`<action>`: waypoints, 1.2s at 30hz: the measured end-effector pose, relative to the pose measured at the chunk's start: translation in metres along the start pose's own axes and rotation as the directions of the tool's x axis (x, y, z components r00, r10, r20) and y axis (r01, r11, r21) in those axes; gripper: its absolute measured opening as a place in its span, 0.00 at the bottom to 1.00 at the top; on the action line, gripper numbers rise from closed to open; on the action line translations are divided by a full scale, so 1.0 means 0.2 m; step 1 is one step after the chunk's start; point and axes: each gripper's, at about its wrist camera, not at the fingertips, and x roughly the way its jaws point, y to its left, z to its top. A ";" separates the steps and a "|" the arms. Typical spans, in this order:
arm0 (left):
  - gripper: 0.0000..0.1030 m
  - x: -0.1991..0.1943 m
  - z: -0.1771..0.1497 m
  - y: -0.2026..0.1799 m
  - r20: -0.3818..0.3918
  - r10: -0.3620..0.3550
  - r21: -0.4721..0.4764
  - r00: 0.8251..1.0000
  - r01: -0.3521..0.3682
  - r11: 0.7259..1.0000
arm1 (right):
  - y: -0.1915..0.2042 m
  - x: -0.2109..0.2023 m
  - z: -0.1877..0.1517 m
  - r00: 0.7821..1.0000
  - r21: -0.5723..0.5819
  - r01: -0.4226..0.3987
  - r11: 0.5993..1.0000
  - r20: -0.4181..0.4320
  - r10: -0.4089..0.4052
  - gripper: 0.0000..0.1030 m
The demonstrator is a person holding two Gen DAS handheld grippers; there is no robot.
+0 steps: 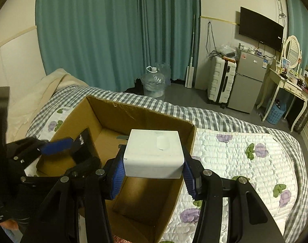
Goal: Organize rigid objects
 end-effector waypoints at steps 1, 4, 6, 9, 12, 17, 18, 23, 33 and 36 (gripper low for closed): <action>0.62 0.00 0.00 0.00 0.006 -0.001 0.003 1.000 0.001 1.000 | 0.00 0.00 0.00 1.000 0.000 0.002 1.000 0.000 -0.002 0.49; 0.62 0.00 0.00 0.00 0.016 0.013 0.006 1.000 -0.013 1.000 | -0.01 0.02 0.01 1.000 0.005 0.006 1.000 -0.001 -0.006 0.49; 0.62 0.00 0.00 0.01 0.025 0.013 0.008 1.000 -0.013 1.000 | -0.02 0.04 0.01 1.000 0.007 0.012 1.000 -0.004 -0.012 0.49; 0.63 0.00 0.00 0.03 0.046 0.018 0.003 0.999 -0.019 1.000 | -0.02 0.09 0.00 1.000 0.001 0.011 1.000 -0.012 -0.011 0.49; 0.64 0.03 0.03 0.06 0.064 0.034 -0.011 0.997 -0.033 0.999 | -0.01 0.15 -0.02 1.000 0.001 0.008 1.000 -0.026 -0.008 0.49; 0.64 0.08 0.06 0.09 0.065 0.056 -0.022 0.996 -0.054 0.998 | -0.01 0.21 -0.03 0.999 0.003 0.011 1.000 -0.036 -0.011 0.49; 0.64 0.08 0.06 0.10 0.066 0.059 -0.025 0.996 -0.057 0.998 | -0.01 0.22 -0.03 0.999 0.007 0.012 1.000 -0.040 -0.011 0.49; 0.64 0.06 0.06 0.13 0.075 0.067 -0.038 0.995 -0.065 0.997 | 0.00 0.18 -0.03 0.999 -0.004 0.048 0.999 -0.010 -0.048 0.65; 0.64 -0.32 0.05 0.13 0.158 0.088 -0.033 0.983 -0.084 0.996 | 0.01 -0.25 0.05 0.992 0.016 0.093 0.996 0.087 -0.094 0.82; 0.64 -0.49 0.03 0.14 0.191 0.084 -0.045 0.978 -0.076 0.996 | 0.04 -0.43 0.05 0.989 0.000 0.100 0.995 0.113 -0.100 0.84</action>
